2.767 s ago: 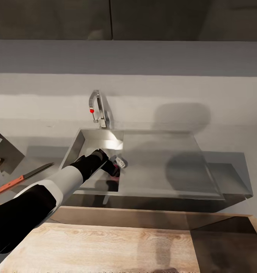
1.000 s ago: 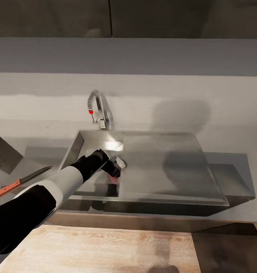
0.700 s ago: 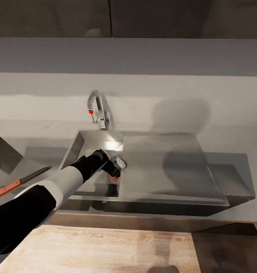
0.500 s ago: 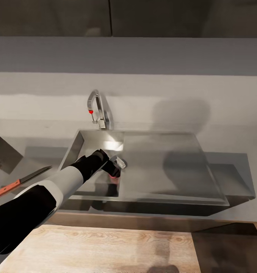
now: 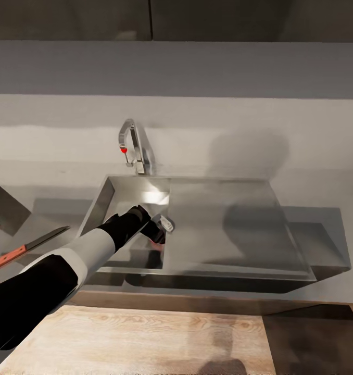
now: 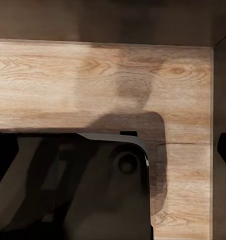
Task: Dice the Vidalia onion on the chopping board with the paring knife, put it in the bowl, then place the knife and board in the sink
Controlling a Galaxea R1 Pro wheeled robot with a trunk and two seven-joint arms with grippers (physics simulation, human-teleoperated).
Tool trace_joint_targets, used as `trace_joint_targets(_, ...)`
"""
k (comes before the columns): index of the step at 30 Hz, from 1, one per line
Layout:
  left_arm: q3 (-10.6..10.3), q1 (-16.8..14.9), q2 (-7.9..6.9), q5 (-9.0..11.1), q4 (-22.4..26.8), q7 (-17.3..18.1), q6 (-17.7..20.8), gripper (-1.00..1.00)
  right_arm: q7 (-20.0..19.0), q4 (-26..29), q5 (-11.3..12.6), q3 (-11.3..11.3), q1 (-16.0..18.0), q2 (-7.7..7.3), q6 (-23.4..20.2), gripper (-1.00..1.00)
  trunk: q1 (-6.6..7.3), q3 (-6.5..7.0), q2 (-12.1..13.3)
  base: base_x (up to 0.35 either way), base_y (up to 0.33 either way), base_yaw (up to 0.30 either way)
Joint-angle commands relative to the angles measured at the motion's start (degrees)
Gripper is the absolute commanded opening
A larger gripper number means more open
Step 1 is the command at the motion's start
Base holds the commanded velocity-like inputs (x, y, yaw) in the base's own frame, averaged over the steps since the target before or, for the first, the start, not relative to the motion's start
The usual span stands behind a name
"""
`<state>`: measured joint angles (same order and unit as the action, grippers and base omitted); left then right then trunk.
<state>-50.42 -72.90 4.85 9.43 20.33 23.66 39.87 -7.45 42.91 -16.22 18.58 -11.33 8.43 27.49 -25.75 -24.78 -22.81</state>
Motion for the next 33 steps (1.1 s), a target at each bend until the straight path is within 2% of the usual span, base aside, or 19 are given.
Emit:
trace_joint_targets(1,-0.39,-0.07,-0.02,0.68,0.03,-0.1,0.29,1.0,-0.55,0.19,-0.22,0.4,0.0,0.1,0.11,1.0,-0.03,-0.16,-0.11,0.0,0.0,0.0)
trace_joint_targets(33,-0.47,-0.01,-0.02,0.73,0.06,-0.1,0.29,1.0,-0.55,0.33,-0.22,0.4,0.0,-0.08,0.11,1.0,-0.03,-0.44,-0.11,0.0,0.0,0.0)
